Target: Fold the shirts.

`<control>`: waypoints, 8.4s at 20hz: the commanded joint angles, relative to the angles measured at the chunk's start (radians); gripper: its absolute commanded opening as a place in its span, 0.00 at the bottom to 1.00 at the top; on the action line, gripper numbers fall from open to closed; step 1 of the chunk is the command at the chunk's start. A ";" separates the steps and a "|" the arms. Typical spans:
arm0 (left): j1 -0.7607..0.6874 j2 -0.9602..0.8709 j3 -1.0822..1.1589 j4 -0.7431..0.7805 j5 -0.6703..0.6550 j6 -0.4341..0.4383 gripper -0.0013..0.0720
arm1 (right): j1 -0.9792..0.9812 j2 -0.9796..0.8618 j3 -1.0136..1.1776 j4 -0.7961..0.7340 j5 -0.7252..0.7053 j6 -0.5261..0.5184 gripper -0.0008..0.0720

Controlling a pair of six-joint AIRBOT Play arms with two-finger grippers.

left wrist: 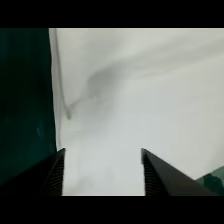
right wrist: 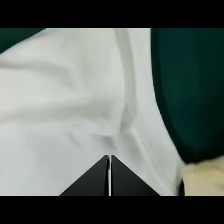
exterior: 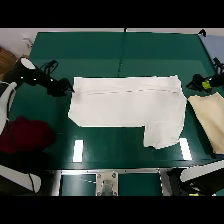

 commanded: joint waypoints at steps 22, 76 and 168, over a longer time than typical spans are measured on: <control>-0.420 0.693 -1.086 -0.224 0.825 -0.268 0.60 | -0.306 0.791 -1.075 -0.049 -0.171 0.145 0.69; -0.432 0.500 -0.426 0.431 0.299 -0.245 0.05 | -0.073 0.622 -0.721 0.246 0.036 0.314 0.03; -0.019 -0.114 0.622 0.176 -0.158 0.025 0.05 | 1.108 -0.106 0.129 0.383 -0.639 0.232 0.68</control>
